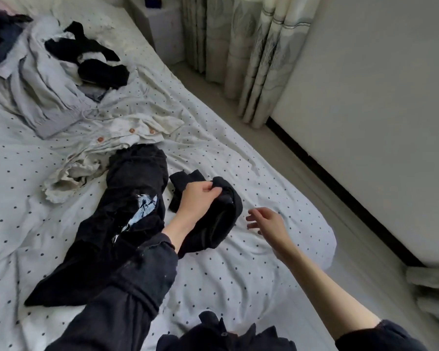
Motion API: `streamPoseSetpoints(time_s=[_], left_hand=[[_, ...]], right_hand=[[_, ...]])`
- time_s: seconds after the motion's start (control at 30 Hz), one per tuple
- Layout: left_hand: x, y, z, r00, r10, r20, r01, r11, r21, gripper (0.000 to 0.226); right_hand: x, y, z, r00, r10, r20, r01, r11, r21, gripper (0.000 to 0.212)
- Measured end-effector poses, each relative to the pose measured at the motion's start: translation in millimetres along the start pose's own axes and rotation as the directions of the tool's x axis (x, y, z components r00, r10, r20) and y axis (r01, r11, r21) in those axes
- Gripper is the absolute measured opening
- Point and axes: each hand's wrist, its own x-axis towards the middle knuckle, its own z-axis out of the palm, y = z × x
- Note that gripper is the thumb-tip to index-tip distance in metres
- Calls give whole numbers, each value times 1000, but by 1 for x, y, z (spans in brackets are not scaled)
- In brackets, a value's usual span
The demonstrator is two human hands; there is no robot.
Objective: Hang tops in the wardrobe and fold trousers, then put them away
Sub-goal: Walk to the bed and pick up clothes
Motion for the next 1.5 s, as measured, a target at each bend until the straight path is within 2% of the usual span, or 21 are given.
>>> streamPoseSetpoints(time_s=[0.03,0.1,0.17,0.23,0.3,0.4,0.5,0.57,0.67,0.77,0.83,0.9,0.97,1.1,1.2,1.27,1.37,1.4,1.43,1.5], left_hand=[[5,8,3,998,5,56,-3,999,-44,5],[9,11,7,988,8,154,-4,1000,-30,26],[8,-1,9,986,25,166,-45,992,115,31],[3,-23,9,985,23,169,-78,942,326,33],[-5,-50,9,977,-57,204,-48,878,477,39],[-19,-80,6,952,-191,240,32,839,544,54],[-24,-88,10,944,-191,268,-28,766,642,65],[-28,-91,17,922,-211,325,-93,693,714,70],[-31,-102,30,903,-262,340,-96,648,756,67],[-31,-109,35,906,-262,332,-84,658,748,57],[-26,-111,37,911,-242,333,-78,692,718,53],[-23,-111,37,911,-229,343,-84,712,698,48],[-22,-109,35,923,-192,334,-96,726,681,43],[-28,-87,42,954,-65,292,-141,765,628,28],[-30,-48,73,958,133,256,-255,805,536,29],[-33,-14,104,921,271,280,-374,817,439,28],[-60,33,170,766,422,486,-608,721,332,32],[-75,43,195,683,436,586,-683,665,301,34],[-103,53,233,564,429,706,-767,590,253,35],[-136,55,272,436,358,826,-839,492,230,29]], right_hand=[[-2,0,-4,1000,-3,-14,3,1000,-4,19],[-3,4,-8,999,4,-35,-5,1000,-18,19],[-5,12,-12,1000,17,-23,-18,999,-41,16],[-8,21,-12,999,48,24,-46,997,-57,17],[-11,33,-8,992,102,71,-97,993,-71,23],[-8,47,1,981,169,93,-158,981,-109,37],[6,51,10,968,238,84,-229,968,-100,50],[16,51,18,942,313,119,-308,950,-60,56],[37,53,30,884,426,193,-436,900,13,55],[53,55,43,847,479,230,-519,837,171,42],[58,59,50,838,508,197,-545,790,281,30],[61,64,54,846,518,126,-526,772,358,12],[58,66,54,877,480,22,-452,810,373,16],[33,66,27,941,313,-128,-259,910,323,6],[-10,70,-29,966,139,-217,-78,960,269,14],[-40,82,-69,959,60,-278,0,977,211,20],[-95,112,-124,930,34,-367,36,983,181,24],[-111,124,-139,916,40,-399,35,983,179,24],[-142,144,-162,879,51,-474,39,983,177,23],[-170,162,-186,838,43,-544,53,986,159,20]])
